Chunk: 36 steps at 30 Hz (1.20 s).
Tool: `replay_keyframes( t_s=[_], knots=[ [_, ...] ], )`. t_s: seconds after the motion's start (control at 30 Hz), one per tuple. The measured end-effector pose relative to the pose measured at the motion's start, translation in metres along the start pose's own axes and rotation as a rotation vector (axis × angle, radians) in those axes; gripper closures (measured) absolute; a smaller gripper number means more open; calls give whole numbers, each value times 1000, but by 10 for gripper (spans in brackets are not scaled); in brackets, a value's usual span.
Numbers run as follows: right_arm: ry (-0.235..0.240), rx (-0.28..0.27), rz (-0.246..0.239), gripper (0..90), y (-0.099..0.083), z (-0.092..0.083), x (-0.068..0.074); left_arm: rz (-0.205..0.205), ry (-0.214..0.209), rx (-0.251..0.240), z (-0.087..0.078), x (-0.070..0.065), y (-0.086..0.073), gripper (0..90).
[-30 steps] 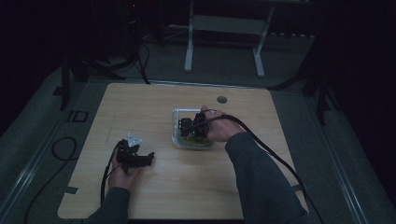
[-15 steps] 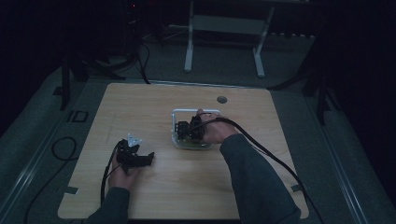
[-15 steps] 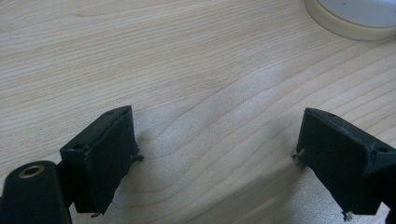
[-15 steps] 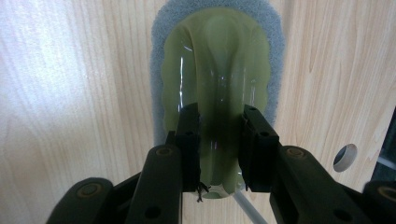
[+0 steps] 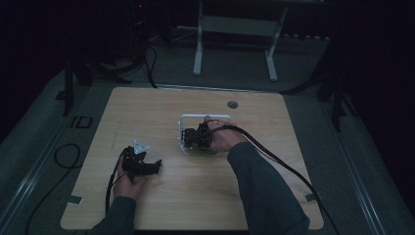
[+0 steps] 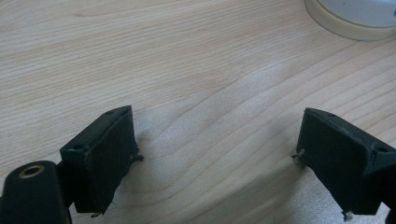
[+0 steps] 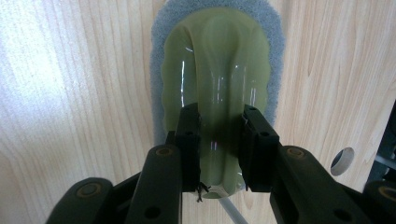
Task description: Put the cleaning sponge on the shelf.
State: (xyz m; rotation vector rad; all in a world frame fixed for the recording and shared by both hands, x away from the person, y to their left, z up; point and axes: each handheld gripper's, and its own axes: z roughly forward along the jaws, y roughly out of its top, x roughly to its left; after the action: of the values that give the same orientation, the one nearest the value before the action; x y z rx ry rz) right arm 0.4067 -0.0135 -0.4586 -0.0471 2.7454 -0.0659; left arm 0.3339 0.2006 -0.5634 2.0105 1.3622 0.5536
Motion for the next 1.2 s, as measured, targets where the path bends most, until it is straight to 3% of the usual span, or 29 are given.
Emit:
replay_keyframes(
  t_s=[0.4,0.53,0.67,0.83,1.2],
  knots=[
    [-48,14,11,714,2,7,-1,1,-1,0,0,0,0,119],
    [-94,33,22,714,2,12,-3,1,0,0,0,0,0,119],
    [-107,14,38,632,1,11,-4,1,-1,1,0,0,0,118],
    [-121,-4,55,546,-1,2,-3,0,-1,-1,0,0,0,118],
    [-116,-90,45,514,-10,-33,9,0,-1,1,0,0,0,119]
  ],
)
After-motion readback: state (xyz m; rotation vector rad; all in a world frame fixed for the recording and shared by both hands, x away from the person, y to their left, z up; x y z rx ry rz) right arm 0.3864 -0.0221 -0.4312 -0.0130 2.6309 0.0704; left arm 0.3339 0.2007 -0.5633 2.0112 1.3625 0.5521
